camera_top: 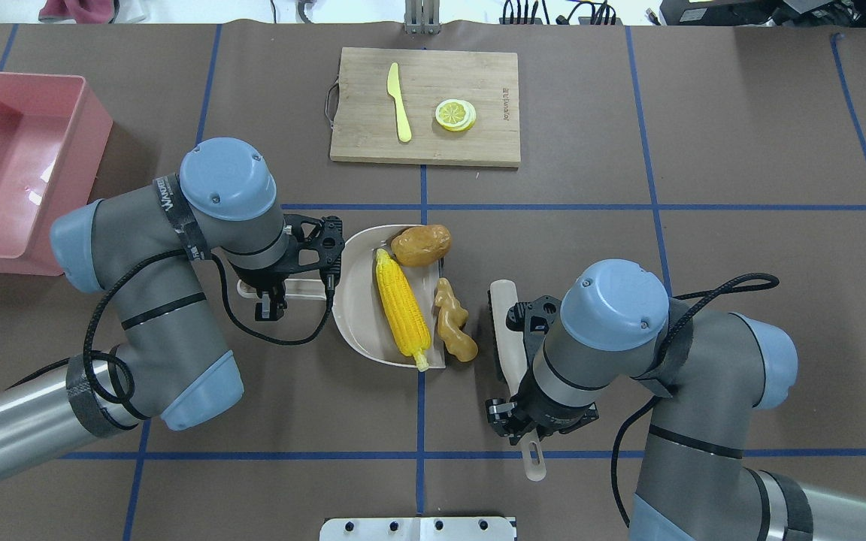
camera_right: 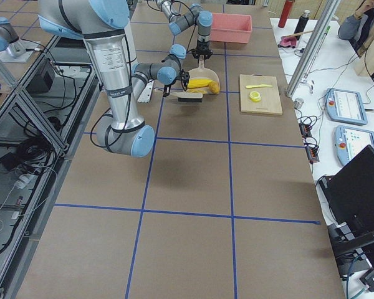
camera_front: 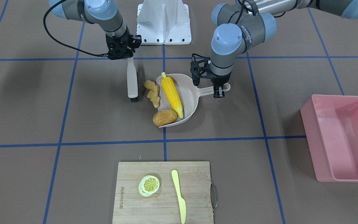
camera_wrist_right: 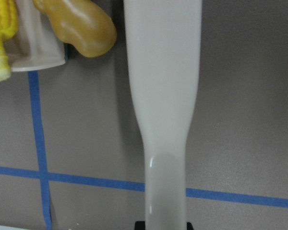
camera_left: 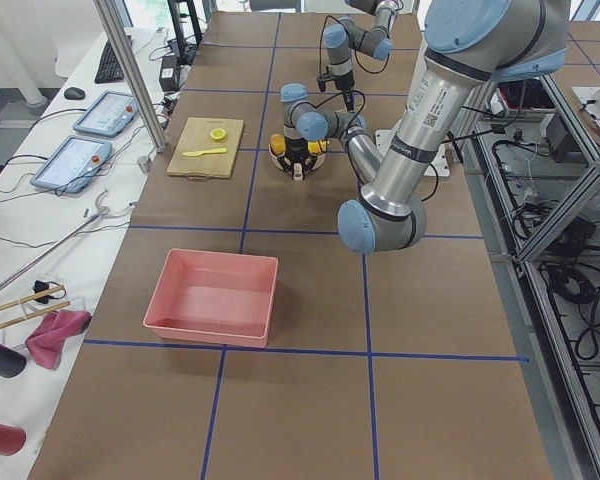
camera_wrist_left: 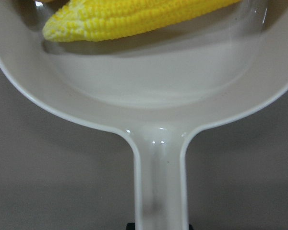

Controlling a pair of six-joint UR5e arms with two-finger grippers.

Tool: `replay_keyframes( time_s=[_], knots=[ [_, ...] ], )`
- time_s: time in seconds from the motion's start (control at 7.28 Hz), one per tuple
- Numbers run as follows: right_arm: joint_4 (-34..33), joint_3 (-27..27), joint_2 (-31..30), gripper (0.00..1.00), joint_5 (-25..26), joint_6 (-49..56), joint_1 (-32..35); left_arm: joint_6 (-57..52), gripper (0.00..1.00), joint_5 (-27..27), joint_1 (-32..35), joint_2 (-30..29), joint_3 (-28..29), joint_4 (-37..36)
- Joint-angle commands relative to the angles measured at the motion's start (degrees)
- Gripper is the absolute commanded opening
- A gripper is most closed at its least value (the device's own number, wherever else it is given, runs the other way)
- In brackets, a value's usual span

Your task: Sweep and dump trash into bin

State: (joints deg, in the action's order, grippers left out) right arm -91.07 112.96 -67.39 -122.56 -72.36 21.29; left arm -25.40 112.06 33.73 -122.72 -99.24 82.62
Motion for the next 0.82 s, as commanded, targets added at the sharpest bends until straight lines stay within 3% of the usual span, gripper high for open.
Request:
replay_keyframes(
  time_s=[0.0,0.69],
  knots=[
    [0.0,-2.7,2.7,0.00,-0.1,-0.9,-0.5,0.0,0.00,0.0,0.0,0.0,-0.1,0.0],
    [0.2,-9.4,10.1,0.00,0.0,-0.9,-0.6,0.0,0.00,0.0,0.0,0.3,0.0,0.3]
  ],
)
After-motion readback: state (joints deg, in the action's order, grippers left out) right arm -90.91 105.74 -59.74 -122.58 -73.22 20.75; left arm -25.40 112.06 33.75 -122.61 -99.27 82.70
